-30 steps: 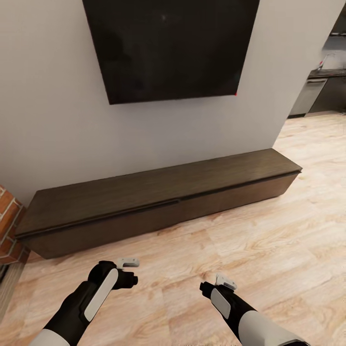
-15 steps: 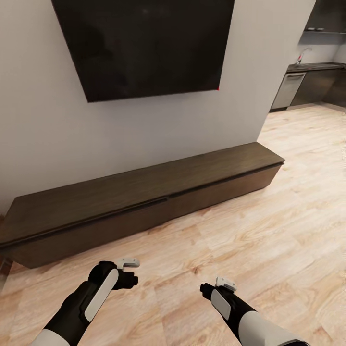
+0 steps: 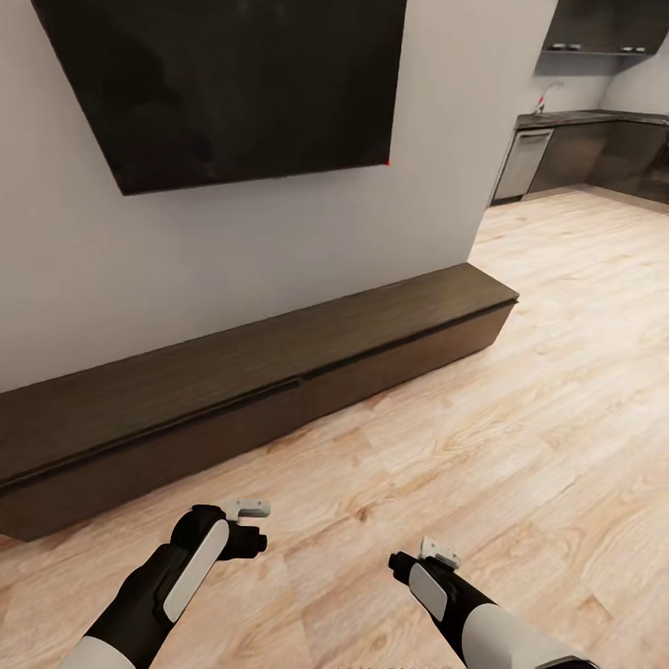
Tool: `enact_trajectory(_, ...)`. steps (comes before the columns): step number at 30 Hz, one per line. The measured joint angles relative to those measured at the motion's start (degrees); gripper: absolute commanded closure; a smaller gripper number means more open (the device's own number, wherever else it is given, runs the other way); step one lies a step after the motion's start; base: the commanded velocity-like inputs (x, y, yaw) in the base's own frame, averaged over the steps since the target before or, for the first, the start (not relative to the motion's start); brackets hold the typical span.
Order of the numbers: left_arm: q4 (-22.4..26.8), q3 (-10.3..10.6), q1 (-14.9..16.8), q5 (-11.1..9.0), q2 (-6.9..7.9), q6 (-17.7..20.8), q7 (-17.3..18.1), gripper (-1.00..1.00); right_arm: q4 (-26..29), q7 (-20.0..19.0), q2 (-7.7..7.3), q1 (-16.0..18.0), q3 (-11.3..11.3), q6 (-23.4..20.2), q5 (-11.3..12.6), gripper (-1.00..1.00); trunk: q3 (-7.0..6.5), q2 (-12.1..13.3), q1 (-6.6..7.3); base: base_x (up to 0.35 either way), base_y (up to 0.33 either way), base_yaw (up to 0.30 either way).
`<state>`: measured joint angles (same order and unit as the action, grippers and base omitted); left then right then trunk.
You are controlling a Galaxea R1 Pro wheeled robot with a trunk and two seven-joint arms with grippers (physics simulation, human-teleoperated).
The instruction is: Place each of the two pumpkins and all three candles from the living room inside a cabinet in the living room (use any cabinet), then make sure every cabinet is closed, and position the cauldron so it is next to a table in the living room.
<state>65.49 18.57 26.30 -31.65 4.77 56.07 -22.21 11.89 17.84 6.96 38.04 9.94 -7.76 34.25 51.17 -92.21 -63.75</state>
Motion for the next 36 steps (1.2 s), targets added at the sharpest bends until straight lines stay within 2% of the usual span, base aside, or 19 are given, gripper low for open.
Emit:
enact_trajectory(18, 0.0, 0.0, 0.01, 0.0, 0.0, 0.0, 0.0, -1.0, -1.32, 0.12, -1.36, 0.0, -0.14, -0.04, 0.25, -1.0, 1.36, 0.0, 0.0, 0.0, 0.0, -0.172)
enact_trajectory(19, 0.0, 0.0, 0.02, 0.0, 0.0, 0.0, 0.01, -1.0, -1.47, 0.07, -1.47, 0.0, -0.15, -0.05, 0.68, -1.0, 1.44, 0.0, 0.0, 0.0, 0.0, -0.158)
enact_trajectory(23, 0.0, 0.0, 0.0, 0.0, 0.0, 0.0, 0.01, -1.0, -2.32, -0.2, -2.24, 0.0, -0.15, 0.01, 4.84, -1.0, 1.76, 0.0, 0.0, 0.0, 0.0, -0.157)
enact_trajectory(25, 0.0, 0.0, -0.02, 0.0, 0.0, 0.0, 0.03, -1.0, -2.44, -0.21, -2.67, 0.0, -0.15, -0.02, 5.92, -1.0, 1.92, 0.0, 0.0, 0.0, 0.0, -0.155)
enact_trajectory(30, -0.06, 0.01, -0.01, 0.0, 0.0, -0.06, -0.01, -1.0, -2.59, -0.22, -2.96, 0.0, -0.09, -0.06, 6.61, -1.0, 2.27, 0.0, 0.0, 0.0, 0.0, -0.123)
enact_trajectory(34, -1.0, 1.3, 0.57, 1.02, -1.3, -0.82, -1.17, -1.0, -1.3, -1.28, -2.1, 1.27, -1.16, 1.22, 6.91, -1.0, 2.27, 0.0, 0.0, 0.0, 0.0, 0.0)
enact_trajectory(36, -1.29, 1.1, 0.97, 1.66, -1.76, -0.82, -1.41, -1.0, -0.65, -1.29, -1.99, 1.67, -1.1, 1.86, 6.35, -1.0, 2.27, 0.0, 0.0, 0.0, 0.0, 0.0)
